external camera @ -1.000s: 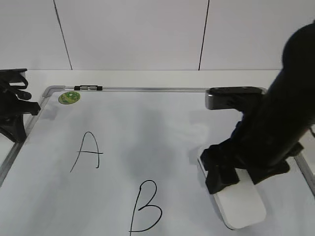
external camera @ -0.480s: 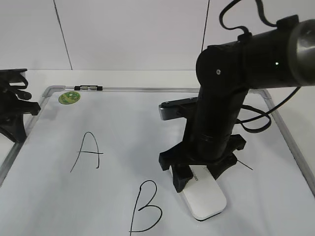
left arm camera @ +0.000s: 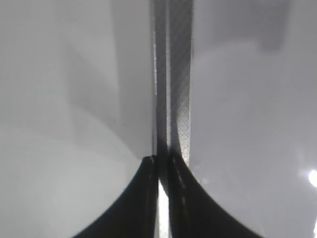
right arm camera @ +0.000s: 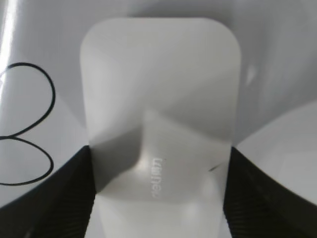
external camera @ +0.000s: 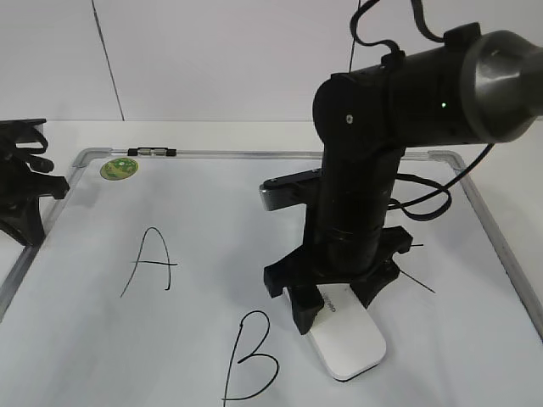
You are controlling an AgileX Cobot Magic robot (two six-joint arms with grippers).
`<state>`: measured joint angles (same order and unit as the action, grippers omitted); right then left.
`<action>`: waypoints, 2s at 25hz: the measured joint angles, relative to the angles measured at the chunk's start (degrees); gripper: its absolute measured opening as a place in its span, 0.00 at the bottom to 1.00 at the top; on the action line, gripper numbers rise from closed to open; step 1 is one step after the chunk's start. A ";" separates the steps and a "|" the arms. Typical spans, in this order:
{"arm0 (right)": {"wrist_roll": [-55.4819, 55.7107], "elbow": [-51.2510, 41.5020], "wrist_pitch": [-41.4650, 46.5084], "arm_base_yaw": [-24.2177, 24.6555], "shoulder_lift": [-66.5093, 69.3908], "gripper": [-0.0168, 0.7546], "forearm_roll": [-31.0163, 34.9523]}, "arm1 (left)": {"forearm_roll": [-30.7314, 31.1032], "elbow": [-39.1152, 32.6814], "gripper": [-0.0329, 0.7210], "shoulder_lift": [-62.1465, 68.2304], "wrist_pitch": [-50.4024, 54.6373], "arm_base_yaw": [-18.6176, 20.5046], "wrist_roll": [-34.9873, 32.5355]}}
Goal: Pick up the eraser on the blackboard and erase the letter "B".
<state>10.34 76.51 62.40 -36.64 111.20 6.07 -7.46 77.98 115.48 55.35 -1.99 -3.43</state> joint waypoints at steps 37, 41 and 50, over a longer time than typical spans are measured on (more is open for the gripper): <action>2.42 9.85 5.78 0.84 6.40 0.72 -2.08 | -0.27 0.00 0.08 0.00 0.50 0.00 -0.10; 2.42 9.85 5.78 2.25 6.30 0.72 -2.37 | -0.41 0.00 0.08 0.00 0.50 0.00 -0.10; 1.66 11.75 5.67 -5.56 6.76 0.72 -3.40 | -0.34 0.00 0.08 0.00 0.61 0.00 -0.10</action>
<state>12.00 88.26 68.07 -42.19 117.96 2.67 -7.81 77.98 115.48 55.96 -1.99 -3.53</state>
